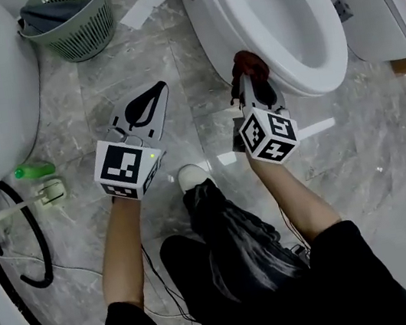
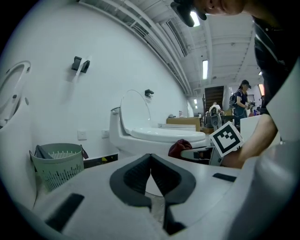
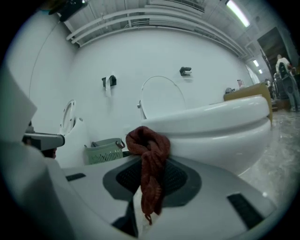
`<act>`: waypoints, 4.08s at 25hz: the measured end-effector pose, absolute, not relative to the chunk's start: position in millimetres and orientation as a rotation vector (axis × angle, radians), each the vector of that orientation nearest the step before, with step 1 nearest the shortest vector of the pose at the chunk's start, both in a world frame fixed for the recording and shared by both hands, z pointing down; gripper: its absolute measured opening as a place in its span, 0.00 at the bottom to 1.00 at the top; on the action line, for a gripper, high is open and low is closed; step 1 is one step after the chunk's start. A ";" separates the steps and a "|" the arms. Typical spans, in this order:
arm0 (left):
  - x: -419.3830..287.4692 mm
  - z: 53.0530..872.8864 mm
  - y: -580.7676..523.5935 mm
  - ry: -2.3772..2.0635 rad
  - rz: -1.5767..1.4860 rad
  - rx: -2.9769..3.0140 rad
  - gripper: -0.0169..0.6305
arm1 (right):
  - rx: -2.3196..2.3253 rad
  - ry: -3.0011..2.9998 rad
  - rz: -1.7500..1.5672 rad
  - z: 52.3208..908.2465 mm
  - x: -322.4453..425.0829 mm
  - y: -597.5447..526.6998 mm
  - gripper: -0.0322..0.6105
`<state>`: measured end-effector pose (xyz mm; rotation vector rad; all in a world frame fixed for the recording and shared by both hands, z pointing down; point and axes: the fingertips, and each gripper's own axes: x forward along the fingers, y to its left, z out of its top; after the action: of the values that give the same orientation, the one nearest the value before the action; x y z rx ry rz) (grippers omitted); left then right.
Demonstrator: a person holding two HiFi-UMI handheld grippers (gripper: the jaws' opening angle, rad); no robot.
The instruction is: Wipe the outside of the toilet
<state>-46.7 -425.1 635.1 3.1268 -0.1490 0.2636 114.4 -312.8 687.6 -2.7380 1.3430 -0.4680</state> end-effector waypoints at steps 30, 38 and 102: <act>-36.2 627.3 -402.2 -0.203 0.242 3.154 0.03 | -2.627 1.728 -0.565 719.5 72.1 -271.4 0.20; -55.3 635.3 -466.1 -0.360 0.229 3.103 0.03 | -2.630 1.689 -0.530 723.4 84.6 -454.8 0.20; -86.0 609.0 -223.2 -0.269 0.256 3.169 0.03 | -2.601 1.548 -0.666 729.6 132.5 -216.8 0.20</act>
<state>-86.0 -223.2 609.0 3.1686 -0.2686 0.2560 132.5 -216.8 729.6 -2.6007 1.5480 -0.6659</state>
